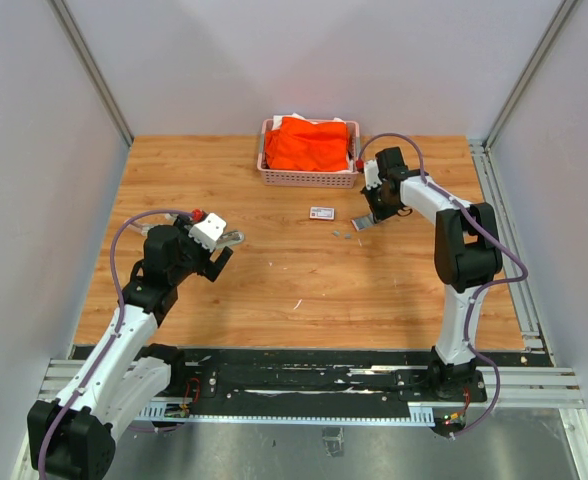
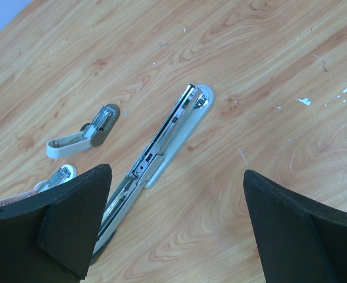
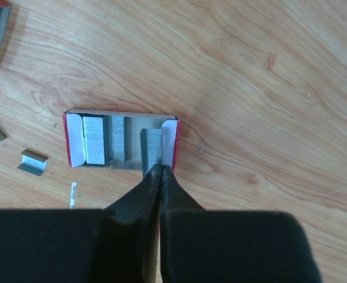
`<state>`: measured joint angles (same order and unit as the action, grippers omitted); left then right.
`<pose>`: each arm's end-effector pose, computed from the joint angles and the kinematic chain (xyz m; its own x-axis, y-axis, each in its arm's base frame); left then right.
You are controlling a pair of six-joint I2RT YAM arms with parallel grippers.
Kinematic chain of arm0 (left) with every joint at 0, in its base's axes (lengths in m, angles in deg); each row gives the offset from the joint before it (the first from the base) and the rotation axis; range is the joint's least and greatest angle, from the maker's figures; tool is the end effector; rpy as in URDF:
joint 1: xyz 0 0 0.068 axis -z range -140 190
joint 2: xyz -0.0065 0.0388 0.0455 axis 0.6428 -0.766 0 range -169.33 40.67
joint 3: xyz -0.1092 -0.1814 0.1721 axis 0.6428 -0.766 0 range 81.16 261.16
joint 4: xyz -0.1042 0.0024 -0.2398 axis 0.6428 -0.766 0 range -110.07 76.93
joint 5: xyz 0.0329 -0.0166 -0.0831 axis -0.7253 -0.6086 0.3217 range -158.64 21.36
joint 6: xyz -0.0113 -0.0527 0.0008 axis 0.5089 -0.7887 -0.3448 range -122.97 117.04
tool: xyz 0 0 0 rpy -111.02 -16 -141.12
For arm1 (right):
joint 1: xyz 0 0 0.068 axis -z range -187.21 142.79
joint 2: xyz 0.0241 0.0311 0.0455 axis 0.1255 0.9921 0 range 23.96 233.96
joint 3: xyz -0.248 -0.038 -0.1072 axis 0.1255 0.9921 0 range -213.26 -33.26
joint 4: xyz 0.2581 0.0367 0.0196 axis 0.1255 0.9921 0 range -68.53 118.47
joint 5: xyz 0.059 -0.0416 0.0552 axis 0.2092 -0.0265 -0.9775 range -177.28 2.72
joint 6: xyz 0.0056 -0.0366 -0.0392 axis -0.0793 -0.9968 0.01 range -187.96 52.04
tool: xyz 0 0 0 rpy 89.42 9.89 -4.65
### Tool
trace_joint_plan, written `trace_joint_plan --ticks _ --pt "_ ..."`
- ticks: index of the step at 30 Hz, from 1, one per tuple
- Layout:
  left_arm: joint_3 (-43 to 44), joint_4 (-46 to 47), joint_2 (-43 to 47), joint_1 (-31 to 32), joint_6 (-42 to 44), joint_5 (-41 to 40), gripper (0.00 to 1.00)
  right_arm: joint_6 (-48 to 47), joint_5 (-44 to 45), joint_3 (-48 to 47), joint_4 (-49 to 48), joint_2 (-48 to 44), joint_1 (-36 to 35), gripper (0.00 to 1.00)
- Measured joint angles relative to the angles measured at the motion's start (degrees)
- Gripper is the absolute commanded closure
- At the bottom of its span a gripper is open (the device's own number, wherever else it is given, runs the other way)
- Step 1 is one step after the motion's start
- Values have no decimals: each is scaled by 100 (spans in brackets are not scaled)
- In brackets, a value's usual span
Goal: Unload the staples from the stapler
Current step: Place the staple in the staple box.
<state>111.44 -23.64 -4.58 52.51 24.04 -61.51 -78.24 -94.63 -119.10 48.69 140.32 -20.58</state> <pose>0.1795 -0.0443 0.2485 -0.2278 0.5121 -0.8282 0.4801 0.7990 0.3620 0.4243 0.1055 0.1849 -0.7566 -0.3620 -0.5445 -0.4380 0.8989 0.0111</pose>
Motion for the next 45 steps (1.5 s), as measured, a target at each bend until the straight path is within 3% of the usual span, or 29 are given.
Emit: trace_joint_plan --ticks 28,45 --pt "0 0 0 0 0 -2 2 0 140 -111 -55 90 0 99" --pt "0 0 0 0 0 -2 2 -4 168 -175 -37 140 -2 91"
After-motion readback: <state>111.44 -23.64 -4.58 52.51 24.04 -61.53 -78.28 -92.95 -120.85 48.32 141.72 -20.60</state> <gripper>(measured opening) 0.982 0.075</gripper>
